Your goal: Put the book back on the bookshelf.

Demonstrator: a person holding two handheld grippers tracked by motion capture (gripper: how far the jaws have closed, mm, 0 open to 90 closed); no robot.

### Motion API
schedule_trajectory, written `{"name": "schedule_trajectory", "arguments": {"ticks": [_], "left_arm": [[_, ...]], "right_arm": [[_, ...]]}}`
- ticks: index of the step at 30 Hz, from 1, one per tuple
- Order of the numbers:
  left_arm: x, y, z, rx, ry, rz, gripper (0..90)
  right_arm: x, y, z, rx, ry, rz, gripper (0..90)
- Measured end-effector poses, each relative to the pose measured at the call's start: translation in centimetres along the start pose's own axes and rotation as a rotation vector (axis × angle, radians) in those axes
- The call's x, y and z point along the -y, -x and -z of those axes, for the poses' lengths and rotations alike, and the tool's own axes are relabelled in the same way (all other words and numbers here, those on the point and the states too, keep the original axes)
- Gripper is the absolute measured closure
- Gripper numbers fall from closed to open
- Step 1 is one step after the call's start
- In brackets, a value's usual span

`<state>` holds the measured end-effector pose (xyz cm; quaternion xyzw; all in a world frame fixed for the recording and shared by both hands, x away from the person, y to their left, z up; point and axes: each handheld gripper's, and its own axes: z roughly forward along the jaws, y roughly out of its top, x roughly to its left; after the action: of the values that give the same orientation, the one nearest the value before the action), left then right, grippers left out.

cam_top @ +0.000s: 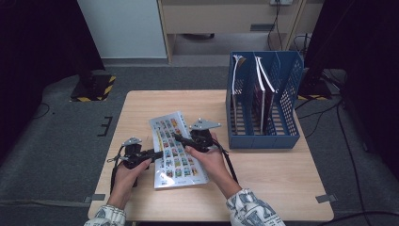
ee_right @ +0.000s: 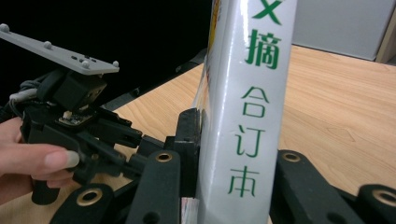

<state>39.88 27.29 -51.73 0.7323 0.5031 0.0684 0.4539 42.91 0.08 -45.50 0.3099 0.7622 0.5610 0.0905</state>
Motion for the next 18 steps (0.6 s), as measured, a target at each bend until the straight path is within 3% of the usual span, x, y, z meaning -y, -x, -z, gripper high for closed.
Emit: {"name": "schedule_trajectory", "arguments": {"ticks": [5,18], "left_arm": [[-0.11,0.2,0.15,-0.021,-0.005,-0.005,74.6],[-0.7,0.62,0.73,-0.07,0.026,-0.046,81.0]], "right_arm": [[0.06,0.27,0.24,-0.004,0.0,0.001,72.3],[-0.25,0.66,0.29,0.003,0.012,0.003,72.8]]}}
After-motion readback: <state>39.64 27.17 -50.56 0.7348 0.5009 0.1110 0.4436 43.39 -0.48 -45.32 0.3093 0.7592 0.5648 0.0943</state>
